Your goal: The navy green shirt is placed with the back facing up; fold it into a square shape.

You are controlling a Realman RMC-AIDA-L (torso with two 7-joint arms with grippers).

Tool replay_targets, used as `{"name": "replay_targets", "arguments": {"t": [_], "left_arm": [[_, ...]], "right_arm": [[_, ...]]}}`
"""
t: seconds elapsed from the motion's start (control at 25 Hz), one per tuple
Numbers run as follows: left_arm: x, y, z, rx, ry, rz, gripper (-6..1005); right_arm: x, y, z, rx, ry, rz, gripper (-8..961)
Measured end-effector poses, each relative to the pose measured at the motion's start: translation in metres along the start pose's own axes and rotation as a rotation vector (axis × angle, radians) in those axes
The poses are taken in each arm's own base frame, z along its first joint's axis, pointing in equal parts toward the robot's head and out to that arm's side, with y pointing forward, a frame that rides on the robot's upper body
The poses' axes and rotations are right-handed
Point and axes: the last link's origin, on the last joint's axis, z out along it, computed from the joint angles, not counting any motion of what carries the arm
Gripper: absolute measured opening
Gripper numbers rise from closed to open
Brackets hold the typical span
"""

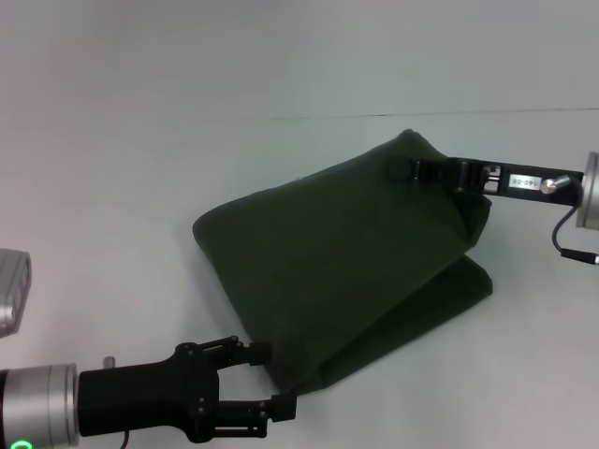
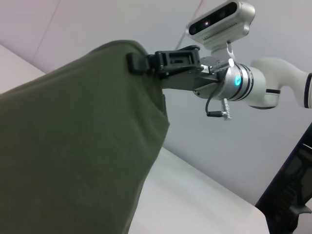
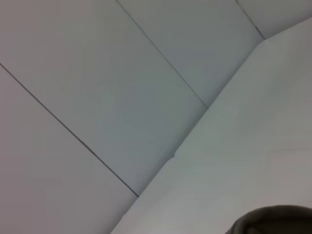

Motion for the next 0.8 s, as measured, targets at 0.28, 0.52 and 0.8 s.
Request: {"name": "replay_targets", "arguments": {"t": [0.28,0.52,0.8], "left_arm": [[-0.002,0.001,0.001,-0.005,0.004,-0.012,903],[-0.002,0.001,0.003,-0.008,0.006,-0.024,903],[-0.002,0.001,0.004,-0.008,0.006,-0.039,904]], "right_arm": [[0.004,-0.005,-0.01,0.022,0.002,0.016,104],[0.008,-0.01,-0.015,0.047,-0.002,0.022,107],[0.013,-0.018,-0.024,0.099,-0.006,0.029,111]]}}
